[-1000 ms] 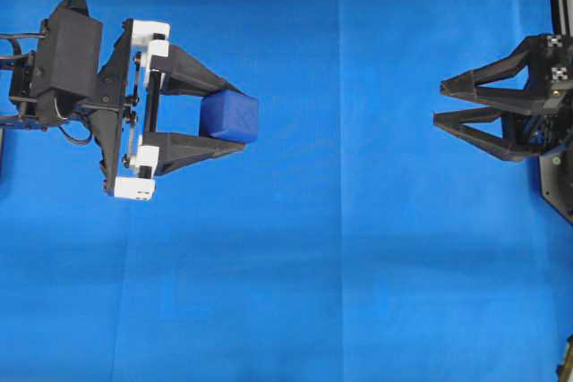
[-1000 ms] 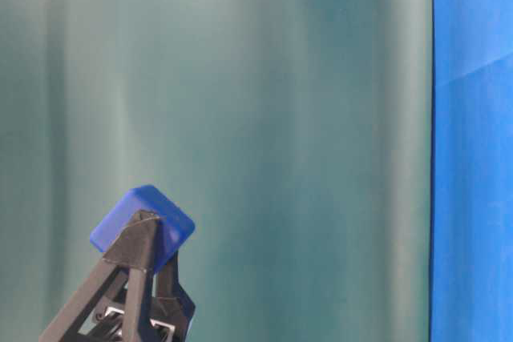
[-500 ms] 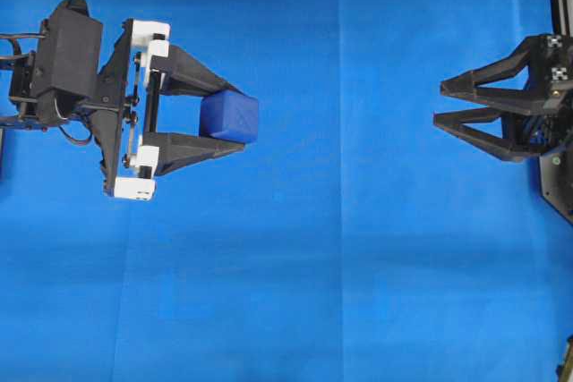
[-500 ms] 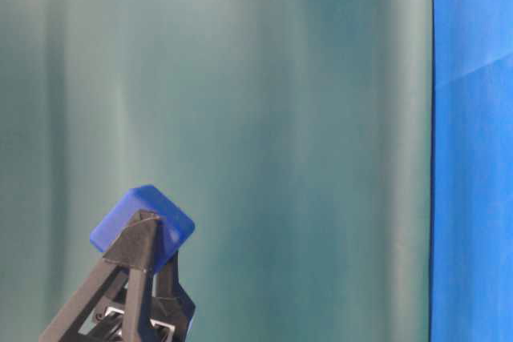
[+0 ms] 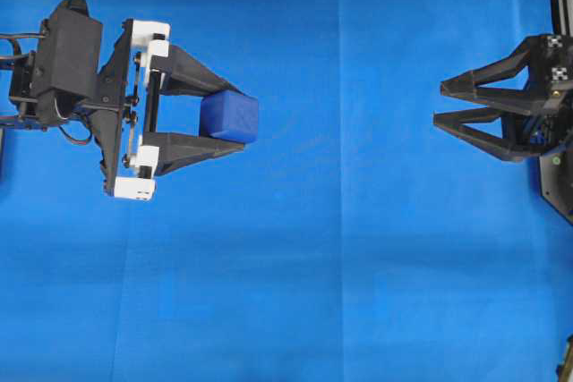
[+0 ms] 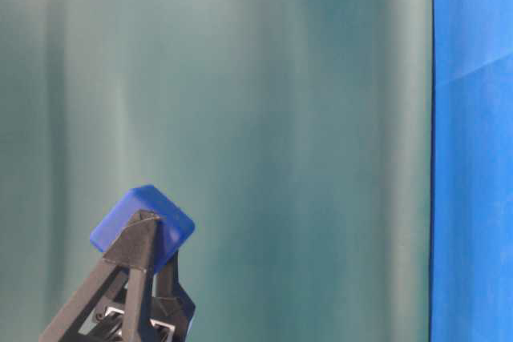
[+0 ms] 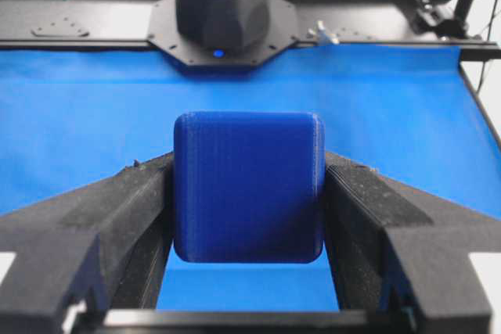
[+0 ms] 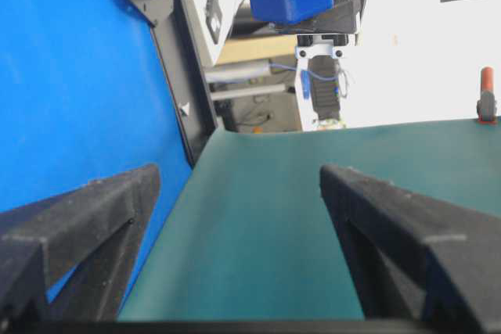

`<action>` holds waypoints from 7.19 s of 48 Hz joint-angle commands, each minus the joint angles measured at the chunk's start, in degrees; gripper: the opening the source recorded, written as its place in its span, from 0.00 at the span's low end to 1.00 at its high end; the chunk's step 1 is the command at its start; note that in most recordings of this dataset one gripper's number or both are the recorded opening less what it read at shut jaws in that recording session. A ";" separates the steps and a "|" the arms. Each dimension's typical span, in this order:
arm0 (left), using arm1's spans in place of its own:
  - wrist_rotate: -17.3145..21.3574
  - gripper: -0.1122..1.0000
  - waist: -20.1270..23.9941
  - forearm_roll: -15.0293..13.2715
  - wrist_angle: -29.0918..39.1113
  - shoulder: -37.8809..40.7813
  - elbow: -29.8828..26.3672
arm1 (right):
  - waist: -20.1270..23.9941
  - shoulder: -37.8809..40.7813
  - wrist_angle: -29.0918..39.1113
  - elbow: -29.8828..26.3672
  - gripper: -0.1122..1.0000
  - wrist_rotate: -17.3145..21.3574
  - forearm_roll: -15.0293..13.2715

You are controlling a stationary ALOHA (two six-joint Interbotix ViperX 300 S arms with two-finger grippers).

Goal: Handover the blue block to the right arm after grasping it with the left arm, then place it in the designated position.
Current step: 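Rotate the right gripper and move it toward the held cube, then close the right gripper on the cube beside the left gripper, then open the left gripper and pull the cube away with the right gripper, then hold the cube in the right gripper and rotate it downward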

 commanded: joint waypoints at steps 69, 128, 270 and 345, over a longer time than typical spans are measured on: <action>-0.26 0.54 -0.09 -0.26 -0.26 -1.05 -0.88 | 0.00 40.52 -7.73 -34.54 0.96 -0.26 -2.37; -0.18 0.54 -0.35 -0.26 -0.53 -0.97 -1.05 | 0.00 41.57 -4.92 -36.47 0.52 0.35 -1.49; -1.41 0.94 0.26 -0.26 1.32 -3.08 0.09 | 1.76 18.46 7.29 -19.34 0.42 16.44 8.44; -1.32 0.94 0.26 -0.26 1.32 -3.08 0.00 | 1.85 17.05 11.60 -19.16 0.42 55.99 14.94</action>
